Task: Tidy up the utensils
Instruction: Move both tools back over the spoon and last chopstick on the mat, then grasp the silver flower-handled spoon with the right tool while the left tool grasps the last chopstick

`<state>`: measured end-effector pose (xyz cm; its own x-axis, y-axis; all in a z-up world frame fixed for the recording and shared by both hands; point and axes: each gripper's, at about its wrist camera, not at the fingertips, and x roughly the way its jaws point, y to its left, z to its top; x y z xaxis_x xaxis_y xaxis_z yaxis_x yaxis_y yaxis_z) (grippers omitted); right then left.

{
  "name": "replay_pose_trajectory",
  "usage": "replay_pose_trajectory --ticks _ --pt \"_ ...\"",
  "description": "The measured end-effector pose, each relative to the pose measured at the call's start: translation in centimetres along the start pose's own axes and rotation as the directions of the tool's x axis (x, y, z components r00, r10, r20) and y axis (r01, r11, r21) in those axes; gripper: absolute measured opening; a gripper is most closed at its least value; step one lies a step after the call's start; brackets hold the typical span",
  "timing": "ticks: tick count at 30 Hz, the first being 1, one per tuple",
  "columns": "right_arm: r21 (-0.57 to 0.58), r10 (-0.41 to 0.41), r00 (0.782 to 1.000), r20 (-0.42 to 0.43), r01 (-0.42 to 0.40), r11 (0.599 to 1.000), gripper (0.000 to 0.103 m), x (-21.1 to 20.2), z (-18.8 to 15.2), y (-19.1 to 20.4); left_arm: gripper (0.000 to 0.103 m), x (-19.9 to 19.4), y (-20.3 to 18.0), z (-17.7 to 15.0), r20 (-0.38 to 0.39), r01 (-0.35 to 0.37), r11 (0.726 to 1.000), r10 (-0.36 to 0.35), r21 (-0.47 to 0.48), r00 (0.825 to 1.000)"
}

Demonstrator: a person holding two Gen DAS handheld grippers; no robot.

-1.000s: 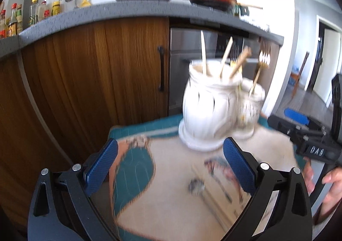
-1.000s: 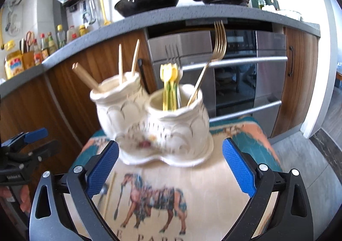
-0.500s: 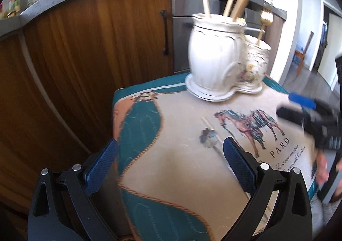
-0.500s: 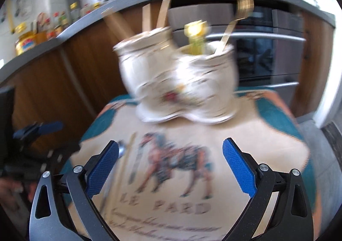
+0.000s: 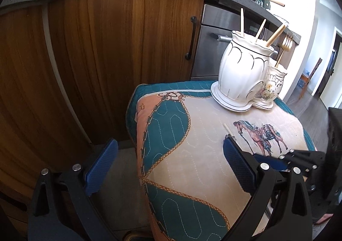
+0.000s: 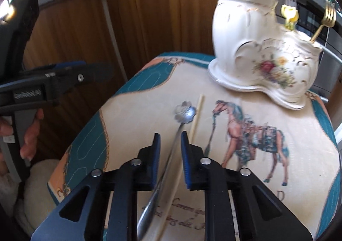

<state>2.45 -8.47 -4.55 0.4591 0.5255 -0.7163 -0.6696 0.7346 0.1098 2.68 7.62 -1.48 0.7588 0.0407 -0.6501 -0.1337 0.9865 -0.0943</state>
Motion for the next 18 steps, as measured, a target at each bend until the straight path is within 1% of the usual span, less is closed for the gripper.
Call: replay_pose_trajectory --ticks 4,8,9,10,13,16,18 --pt "0.008 -0.032 0.999 -0.036 0.032 0.999 0.016 1.1 0.0 -0.2 0.097 -0.1 0.0 -0.1 -0.002 0.008 1.0 -0.008 -0.003 1.0" --pt "-0.009 -0.051 0.998 -0.041 0.051 0.999 0.016 1.4 0.1 0.1 0.097 -0.1 -0.1 -0.1 0.001 0.013 1.0 -0.013 0.001 1.0" --pt "-0.012 -0.055 0.998 -0.04 0.055 0.998 0.013 1.5 0.2 0.2 0.097 -0.1 -0.1 -0.1 0.001 0.013 1.0 -0.013 -0.001 1.0" --pt "-0.01 -0.049 0.998 -0.042 0.049 0.999 0.007 1.6 0.2 0.2 0.097 0.0 -0.1 -0.1 -0.001 0.015 1.0 -0.015 -0.005 1.0" --pt "0.012 -0.031 0.999 -0.035 0.031 0.999 0.004 1.4 0.1 -0.2 0.097 0.1 -0.2 -0.1 -0.007 0.017 1.0 -0.017 -0.006 1.0" --pt "0.052 0.002 1.0 -0.02 -0.001 0.999 0.004 0.7 0.1 -0.8 0.097 0.1 -0.4 -0.1 -0.009 0.017 1.0 -0.017 -0.001 1.0" --pt "0.073 0.021 1.0 0.006 -0.022 0.997 0.004 -0.6 0.1 -1.5 0.097 0.0 -0.7 0.0 -0.01 0.021 1.0 -0.021 0.0 1.0"
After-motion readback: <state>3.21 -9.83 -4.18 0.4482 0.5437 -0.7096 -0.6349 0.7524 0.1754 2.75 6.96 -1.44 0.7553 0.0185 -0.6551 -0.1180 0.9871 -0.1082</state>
